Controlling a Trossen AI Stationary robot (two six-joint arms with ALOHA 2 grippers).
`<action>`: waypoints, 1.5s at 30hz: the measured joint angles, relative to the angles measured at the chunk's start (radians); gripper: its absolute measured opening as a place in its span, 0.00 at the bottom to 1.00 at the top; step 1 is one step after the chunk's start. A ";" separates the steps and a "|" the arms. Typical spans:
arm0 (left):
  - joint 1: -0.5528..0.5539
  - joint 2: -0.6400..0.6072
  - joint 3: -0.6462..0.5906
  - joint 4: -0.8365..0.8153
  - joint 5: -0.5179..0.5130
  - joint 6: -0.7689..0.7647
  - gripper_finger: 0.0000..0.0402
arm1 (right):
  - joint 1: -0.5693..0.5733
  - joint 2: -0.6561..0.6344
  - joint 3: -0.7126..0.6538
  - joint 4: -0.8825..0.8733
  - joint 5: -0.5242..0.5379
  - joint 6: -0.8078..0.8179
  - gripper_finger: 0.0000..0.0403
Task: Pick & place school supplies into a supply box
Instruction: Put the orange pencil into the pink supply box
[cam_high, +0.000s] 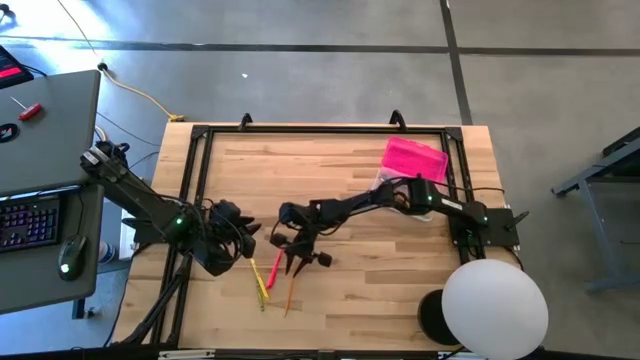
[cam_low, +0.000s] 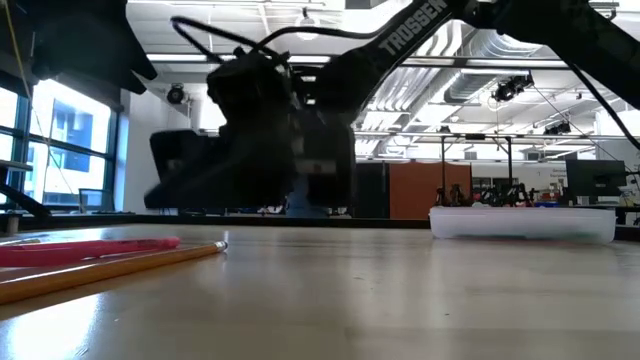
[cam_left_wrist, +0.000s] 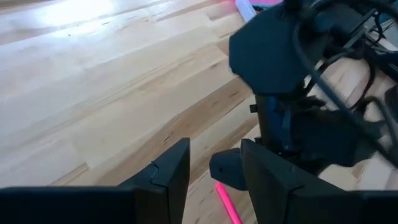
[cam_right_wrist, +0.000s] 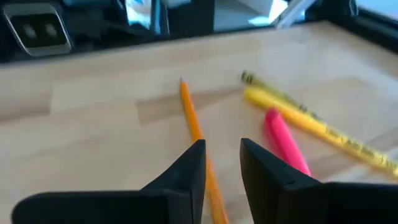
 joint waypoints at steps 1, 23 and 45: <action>0.000 -0.001 0.000 0.001 0.000 0.000 0.44 | 0.002 0.001 -0.006 -0.007 0.018 -0.015 0.19; 0.000 0.000 0.000 0.001 -0.004 -0.019 0.44 | 0.018 0.015 -0.030 -0.087 0.130 -0.141 0.19; 0.000 0.000 0.000 0.008 -0.003 -0.023 0.44 | 0.000 0.086 -0.028 -0.066 0.018 -0.128 0.03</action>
